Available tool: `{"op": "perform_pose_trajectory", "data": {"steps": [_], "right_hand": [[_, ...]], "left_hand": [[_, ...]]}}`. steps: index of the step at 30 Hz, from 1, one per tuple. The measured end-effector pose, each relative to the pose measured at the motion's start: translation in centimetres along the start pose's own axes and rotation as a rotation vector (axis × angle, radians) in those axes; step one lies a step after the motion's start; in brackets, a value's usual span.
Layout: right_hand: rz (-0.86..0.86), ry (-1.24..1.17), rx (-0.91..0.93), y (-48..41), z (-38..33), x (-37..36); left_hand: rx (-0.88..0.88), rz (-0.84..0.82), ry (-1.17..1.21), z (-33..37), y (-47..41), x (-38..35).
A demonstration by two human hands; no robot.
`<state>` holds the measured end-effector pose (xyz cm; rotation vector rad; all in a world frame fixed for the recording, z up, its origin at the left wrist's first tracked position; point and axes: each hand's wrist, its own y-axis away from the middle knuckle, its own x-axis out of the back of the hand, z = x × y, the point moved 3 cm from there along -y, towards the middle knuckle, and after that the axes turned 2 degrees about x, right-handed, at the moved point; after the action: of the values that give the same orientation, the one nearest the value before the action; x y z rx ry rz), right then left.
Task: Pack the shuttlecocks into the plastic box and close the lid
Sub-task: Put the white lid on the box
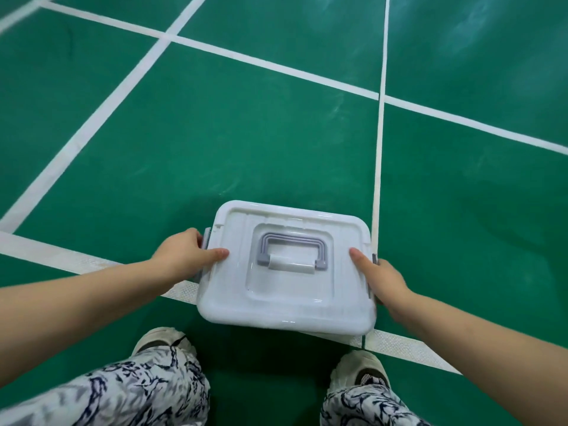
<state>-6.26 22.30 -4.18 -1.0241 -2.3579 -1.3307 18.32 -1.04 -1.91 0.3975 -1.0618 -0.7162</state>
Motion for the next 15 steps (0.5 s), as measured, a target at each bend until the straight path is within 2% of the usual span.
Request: {"op": "perform_pose_trajectory", "data": {"steps": [4, 8, 15], "right_hand": [[0.076, -0.004, 0.086, 0.0, -0.7, 0.5], [0.119, 0.103, 0.145, 0.2, -1.5, 0.5], [0.201, 0.215, 0.178, -0.3, -3.1, 1.9]], "left_hand": [[-0.06, 0.095, -0.123, 0.5, 0.6, -0.2], [-0.075, 0.184, -0.182, 0.8, 1.0, -0.4], [-0.137, 0.232, -0.215, 3.7, -0.3, -0.2]]}}
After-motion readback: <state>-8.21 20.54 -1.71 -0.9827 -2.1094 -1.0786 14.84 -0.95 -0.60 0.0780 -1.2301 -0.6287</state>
